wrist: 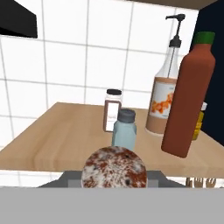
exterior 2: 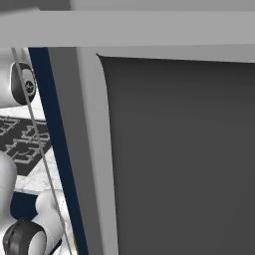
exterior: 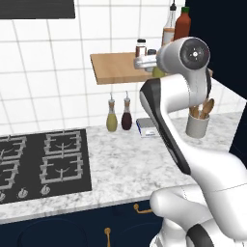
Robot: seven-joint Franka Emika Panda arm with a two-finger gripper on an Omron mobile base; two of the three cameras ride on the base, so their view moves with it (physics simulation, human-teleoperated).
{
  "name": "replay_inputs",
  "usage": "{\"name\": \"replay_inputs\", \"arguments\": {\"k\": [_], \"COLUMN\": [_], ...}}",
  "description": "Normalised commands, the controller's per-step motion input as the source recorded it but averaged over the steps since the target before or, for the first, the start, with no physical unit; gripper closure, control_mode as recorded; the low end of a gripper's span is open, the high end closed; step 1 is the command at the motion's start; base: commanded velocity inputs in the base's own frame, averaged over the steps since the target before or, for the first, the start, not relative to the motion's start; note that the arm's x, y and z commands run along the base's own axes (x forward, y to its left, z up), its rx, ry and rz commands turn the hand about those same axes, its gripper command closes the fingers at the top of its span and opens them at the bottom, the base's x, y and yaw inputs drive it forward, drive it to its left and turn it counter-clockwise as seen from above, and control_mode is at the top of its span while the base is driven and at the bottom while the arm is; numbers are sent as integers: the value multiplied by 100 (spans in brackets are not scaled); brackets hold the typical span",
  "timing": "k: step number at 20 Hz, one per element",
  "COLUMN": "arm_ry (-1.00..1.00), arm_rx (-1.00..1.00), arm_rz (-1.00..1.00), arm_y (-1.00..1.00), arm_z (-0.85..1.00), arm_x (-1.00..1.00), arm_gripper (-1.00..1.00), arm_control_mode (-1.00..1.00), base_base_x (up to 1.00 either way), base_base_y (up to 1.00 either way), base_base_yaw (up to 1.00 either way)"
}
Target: Put the shaker and condiment bottle from the counter next to their counterparts in the cabinet.
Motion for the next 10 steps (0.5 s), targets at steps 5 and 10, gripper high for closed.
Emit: {"name": "replay_inputs", "arguments": {"k": [5, 10], "arm_ry": [0, 0], "arm_rx": [2, 0], "arm_rz": [0, 0], "arm_y": [0, 0], "arm_z": [0, -3], "arm_x": [17, 20], "arm_gripper": [100, 100], "arm_control_mode": [-100, -100], "base_base_x": [0, 0], "base_base_y": [0, 0], "base_base_yaw": [0, 0]}}
